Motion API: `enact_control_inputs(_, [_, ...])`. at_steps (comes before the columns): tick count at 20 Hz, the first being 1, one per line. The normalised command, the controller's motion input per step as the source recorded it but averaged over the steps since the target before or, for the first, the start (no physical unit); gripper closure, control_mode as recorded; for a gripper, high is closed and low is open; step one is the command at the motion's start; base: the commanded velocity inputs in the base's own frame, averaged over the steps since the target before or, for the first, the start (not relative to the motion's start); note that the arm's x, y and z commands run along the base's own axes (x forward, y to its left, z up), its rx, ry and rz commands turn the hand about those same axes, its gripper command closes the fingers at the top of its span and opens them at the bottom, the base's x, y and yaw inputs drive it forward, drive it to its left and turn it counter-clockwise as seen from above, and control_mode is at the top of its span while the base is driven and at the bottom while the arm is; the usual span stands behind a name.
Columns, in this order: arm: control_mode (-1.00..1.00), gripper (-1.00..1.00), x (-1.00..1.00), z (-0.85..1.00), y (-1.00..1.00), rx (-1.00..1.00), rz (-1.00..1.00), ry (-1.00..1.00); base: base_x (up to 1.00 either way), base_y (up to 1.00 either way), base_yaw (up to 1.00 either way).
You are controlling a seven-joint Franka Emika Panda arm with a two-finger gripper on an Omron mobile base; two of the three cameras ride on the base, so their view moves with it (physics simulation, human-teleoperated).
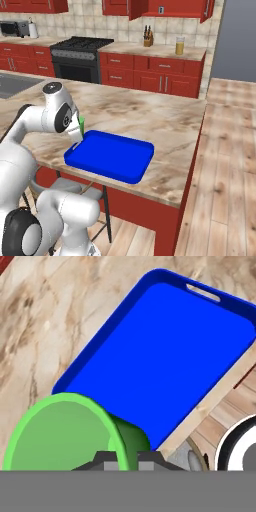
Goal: There is a tray on the dining counter. Grab the cup, mug, and pitcher and place them on the tray. The pitcher may be placed next to the tray if it cannot fit the tray.
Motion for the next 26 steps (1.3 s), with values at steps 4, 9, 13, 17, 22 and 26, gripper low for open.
enact_control_inputs(4, [-1.0, 1.0, 0.35, -0.21, 0.0, 0.0, 0.0, 0.0, 0.0, 0.0, 0.0])
enact_control_inputs(9, [-1.0, 1.0, 0.34, -0.23, 0.0, 0.0, 0.0, 0.0, 0.0, 0.0, 0.0])
enact_control_inputs(13, [-1.0, 1.0, 0.33, -0.27, 0.0, 0.0, 0.0, 0.0, 0.0, 0.0, 0.0])
enact_control_inputs(17, [-1.0, 1.0, 0.29, -0.27, 0.0, 0.0, 0.0, 0.0, 0.0, 0.0, 0.0])
enact_control_inputs(22, [-1.0, 1.0, 0.22, -0.27, 0.0, 0.0, 0.0, 0.0, 0.0, 0.0, 0.0])
enact_control_inputs(26, [-1.0, 1.0, 0.21, -0.2, 0.01, 0.0, 0.0, 0.0, 0.0, 0.0, 0.0])
